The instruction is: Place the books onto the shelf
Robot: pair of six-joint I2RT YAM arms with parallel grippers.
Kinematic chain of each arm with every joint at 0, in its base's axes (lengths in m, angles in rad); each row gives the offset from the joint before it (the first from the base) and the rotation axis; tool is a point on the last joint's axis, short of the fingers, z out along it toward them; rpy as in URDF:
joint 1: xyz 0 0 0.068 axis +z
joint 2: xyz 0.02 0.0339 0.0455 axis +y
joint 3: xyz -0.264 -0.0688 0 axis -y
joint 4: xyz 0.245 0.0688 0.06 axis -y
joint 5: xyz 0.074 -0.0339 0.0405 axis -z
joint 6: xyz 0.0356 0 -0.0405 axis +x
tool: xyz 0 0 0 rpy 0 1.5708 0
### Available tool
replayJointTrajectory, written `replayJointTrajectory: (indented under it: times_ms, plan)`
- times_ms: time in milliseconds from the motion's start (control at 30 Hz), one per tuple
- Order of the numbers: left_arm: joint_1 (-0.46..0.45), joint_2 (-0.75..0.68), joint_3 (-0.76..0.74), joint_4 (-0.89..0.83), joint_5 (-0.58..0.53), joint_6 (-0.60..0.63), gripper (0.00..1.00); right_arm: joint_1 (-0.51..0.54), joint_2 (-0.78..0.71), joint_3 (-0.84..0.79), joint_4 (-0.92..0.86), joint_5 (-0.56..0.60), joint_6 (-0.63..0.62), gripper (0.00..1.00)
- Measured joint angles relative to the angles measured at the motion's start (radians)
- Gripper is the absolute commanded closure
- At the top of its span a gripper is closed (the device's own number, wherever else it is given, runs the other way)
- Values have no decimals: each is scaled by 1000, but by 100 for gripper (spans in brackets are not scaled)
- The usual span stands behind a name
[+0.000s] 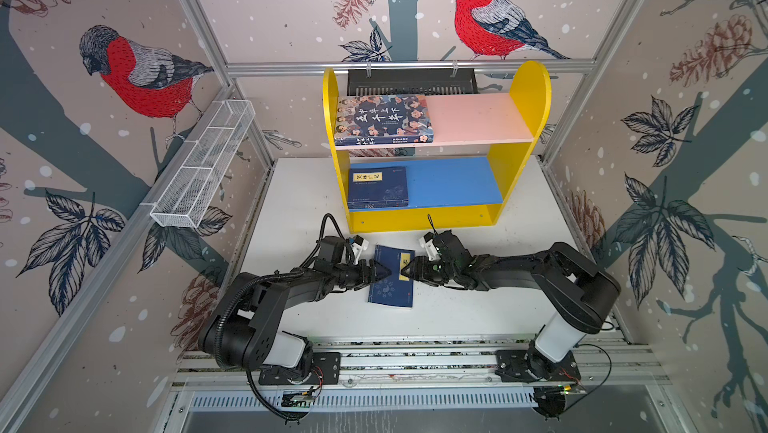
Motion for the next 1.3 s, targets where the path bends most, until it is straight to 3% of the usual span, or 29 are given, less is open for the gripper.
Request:
replayJointTrajectory:
  times_ms: [100, 333, 500, 767, 1067, 1300]
  plan:
    - [0, -16, -3, 7, 22, -26, 32, 1, 2, 0, 1, -2, 3, 41]
    - [0, -41, -8, 14, 35, -57, 75, 2, -7, -3, -6, -2, 3, 40]
    - [0, -59, -11, 8, 28, -56, 96, 2, -31, -6, -45, 10, 3, 40]
    - [0, -161, -24, -41, -2, -37, 100, -24, -161, -20, -193, 115, 3, 39]
    - [0, -336, -28, -122, -8, 8, 100, -59, -437, -51, -357, 213, 7, 39]
    - [-13, -440, 5, -179, 48, 34, 100, -78, -653, -60, -490, 268, 14, 39]
